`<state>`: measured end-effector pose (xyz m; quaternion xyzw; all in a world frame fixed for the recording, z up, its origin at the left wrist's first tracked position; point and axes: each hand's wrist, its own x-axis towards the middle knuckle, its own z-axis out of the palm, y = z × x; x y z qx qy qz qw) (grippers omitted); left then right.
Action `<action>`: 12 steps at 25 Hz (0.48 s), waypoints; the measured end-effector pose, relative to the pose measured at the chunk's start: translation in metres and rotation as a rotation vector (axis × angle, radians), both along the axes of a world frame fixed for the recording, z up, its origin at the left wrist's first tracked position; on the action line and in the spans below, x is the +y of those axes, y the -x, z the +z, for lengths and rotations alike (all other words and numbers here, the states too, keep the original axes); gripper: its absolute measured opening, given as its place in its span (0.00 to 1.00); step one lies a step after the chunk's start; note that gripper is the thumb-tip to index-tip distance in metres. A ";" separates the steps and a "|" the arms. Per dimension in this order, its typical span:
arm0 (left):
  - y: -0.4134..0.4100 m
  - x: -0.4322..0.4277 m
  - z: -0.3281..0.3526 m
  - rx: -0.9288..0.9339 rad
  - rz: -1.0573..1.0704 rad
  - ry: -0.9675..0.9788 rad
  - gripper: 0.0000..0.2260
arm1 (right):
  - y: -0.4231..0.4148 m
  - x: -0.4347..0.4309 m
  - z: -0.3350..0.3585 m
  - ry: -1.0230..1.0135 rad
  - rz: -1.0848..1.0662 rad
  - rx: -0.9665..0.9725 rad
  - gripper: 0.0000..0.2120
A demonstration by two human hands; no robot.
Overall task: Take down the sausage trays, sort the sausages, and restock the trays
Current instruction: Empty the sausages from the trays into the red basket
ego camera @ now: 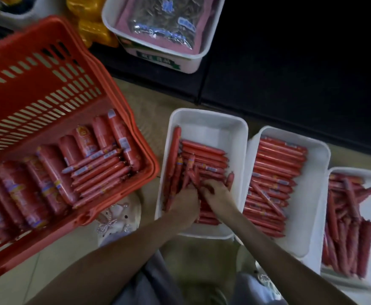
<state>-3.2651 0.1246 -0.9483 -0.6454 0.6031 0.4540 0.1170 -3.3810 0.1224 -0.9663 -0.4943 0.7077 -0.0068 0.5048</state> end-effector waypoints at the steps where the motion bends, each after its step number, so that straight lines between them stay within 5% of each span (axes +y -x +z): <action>1: -0.001 -0.001 0.001 0.026 0.018 0.007 0.13 | 0.000 -0.003 -0.001 -0.032 -0.002 -0.045 0.14; 7: -0.016 0.000 0.004 -0.067 0.019 0.191 0.21 | -0.007 -0.001 -0.009 -0.061 -0.055 -0.018 0.17; 12: -0.007 -0.005 0.005 0.007 0.156 0.038 0.21 | -0.013 -0.007 0.000 -0.049 -0.221 -0.075 0.07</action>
